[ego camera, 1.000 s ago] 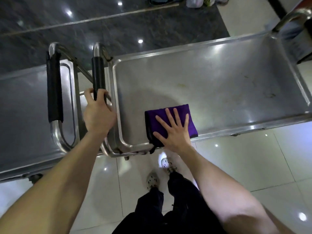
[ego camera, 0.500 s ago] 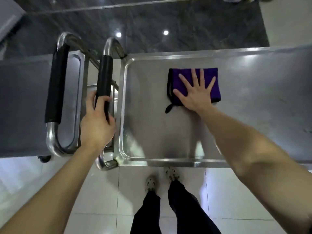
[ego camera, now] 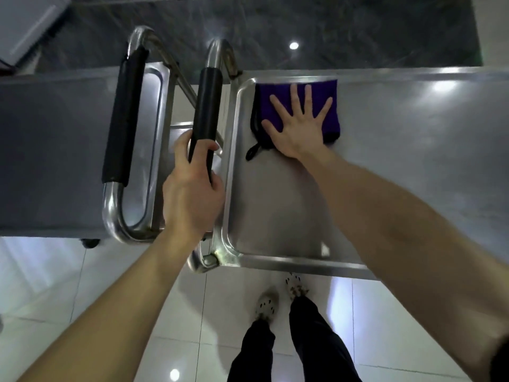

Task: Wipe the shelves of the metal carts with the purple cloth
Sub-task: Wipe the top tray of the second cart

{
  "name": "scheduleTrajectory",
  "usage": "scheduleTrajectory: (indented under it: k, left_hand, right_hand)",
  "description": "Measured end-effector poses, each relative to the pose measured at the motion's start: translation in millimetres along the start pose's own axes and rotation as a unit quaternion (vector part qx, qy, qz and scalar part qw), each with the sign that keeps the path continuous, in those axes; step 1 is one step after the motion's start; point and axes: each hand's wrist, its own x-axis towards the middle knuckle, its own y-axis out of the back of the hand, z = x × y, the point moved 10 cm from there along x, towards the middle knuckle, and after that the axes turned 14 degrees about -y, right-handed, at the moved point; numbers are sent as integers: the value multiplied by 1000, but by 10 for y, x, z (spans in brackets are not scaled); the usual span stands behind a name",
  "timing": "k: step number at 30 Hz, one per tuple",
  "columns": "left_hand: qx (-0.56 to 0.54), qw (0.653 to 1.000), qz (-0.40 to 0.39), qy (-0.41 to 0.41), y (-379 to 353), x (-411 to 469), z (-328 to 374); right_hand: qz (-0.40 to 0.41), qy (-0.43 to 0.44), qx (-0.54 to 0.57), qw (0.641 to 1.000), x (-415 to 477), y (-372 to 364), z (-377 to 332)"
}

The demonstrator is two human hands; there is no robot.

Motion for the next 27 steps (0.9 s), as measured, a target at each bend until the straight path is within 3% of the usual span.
scheduleTrajectory:
  k: [8,12,20,27]
  left_hand:
    - [-22,1000,-17,9,-33,25,-49]
    - [-25,999,-31,16,-43,17,-60]
    - [-42,999,-21,2,-34,28,-40]
    - [-44,999,-3,-3,-25,-32,-40]
  right_hand:
    - [36,22,19,999,-2137,-502,31]
    - [42,32,-4,999,-2647,-565,162]
    - [-3,-77,-11,997,-2267,-291,1450]
    - [-16,-109,7,994,-797,51,1454]
